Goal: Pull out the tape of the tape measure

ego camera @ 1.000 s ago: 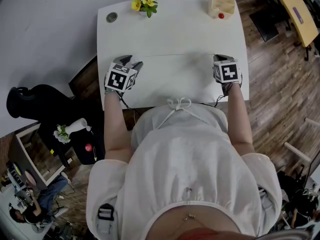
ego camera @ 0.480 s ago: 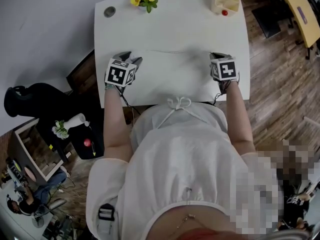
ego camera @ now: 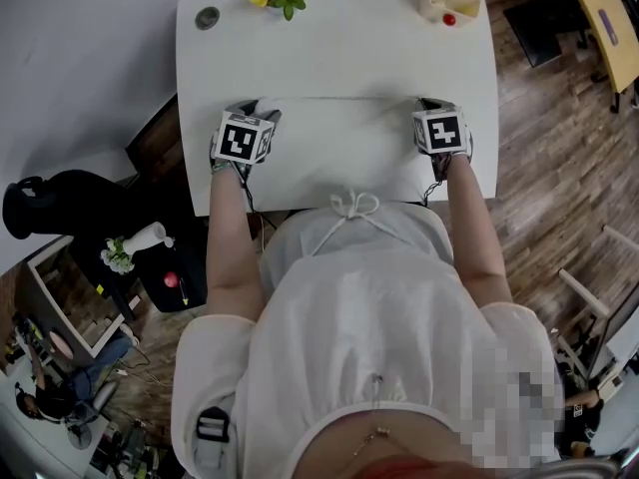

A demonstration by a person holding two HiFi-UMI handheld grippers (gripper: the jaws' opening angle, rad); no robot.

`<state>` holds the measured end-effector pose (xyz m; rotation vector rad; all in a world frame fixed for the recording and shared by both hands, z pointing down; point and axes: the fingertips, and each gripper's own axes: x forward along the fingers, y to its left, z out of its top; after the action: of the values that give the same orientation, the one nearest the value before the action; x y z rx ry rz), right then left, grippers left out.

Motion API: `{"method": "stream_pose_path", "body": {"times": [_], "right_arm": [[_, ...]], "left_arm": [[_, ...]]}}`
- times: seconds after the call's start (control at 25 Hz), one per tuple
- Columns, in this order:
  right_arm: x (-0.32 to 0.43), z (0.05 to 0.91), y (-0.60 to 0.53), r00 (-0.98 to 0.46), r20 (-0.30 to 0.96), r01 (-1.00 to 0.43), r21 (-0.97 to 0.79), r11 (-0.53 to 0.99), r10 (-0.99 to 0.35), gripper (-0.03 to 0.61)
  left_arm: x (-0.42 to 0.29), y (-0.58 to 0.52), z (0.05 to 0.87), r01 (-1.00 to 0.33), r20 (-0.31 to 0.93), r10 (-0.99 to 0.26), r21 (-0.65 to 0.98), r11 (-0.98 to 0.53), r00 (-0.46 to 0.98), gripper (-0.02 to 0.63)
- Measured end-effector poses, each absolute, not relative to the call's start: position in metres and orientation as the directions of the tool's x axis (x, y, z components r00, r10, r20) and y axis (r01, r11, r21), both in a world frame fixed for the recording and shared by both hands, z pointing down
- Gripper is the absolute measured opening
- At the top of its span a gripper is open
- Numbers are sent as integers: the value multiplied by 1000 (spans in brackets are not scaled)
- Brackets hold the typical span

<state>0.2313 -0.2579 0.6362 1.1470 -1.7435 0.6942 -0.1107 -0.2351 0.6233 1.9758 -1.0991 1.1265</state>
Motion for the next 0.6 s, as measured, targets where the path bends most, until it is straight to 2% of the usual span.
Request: {"method": "stream_pose_path", "body": {"times": [0.36,0.52,0.6], "right_arm": [[237,647,-254,-162,905,-916,10,402,-392,52],[246,647,-255,-142,896,-933,21,358,-421,124],[250,644,-255,-139,888,-943,16,331,-438,183]], "left_arm": [[-113,-233,637,-871,902,-349,57,-489,254,230],[-113,-232,638,-874,890,-364,75,-479,275,230],[-111,-231,637,-875,879,-372,98,-473,300,230]]}}
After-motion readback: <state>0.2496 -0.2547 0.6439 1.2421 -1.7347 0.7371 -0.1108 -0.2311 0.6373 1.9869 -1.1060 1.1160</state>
